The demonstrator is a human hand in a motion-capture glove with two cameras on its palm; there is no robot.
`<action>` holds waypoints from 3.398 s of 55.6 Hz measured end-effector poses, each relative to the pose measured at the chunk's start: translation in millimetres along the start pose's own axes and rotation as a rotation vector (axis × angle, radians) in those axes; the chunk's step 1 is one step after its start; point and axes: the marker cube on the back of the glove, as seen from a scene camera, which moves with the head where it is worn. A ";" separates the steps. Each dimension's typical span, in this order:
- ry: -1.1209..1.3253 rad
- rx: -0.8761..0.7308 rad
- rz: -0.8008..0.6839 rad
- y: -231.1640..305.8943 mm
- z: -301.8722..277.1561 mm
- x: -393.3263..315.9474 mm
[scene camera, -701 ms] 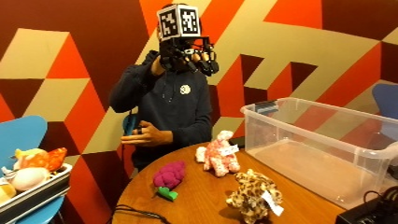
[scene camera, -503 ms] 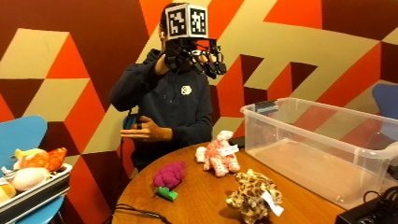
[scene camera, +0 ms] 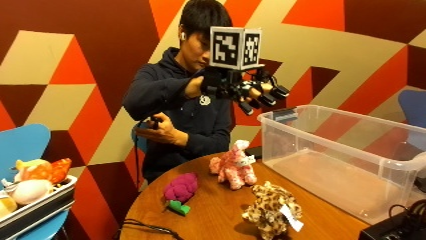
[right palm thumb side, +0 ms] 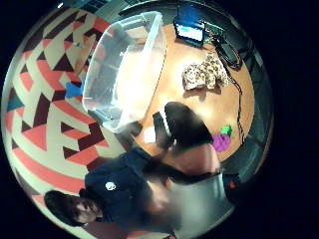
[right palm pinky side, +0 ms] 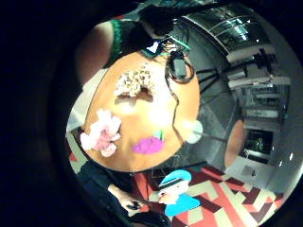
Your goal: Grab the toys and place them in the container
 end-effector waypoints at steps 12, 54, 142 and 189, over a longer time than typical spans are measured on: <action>-0.079 -0.057 0.004 -67.7 65.5 24.9; -0.158 -0.069 0.100 -124.7 219.9 26.6; -0.153 0.234 -0.223 -33.3 -7.7 -198.1; -0.019 -0.241 -0.136 69.9 233.2 -93.3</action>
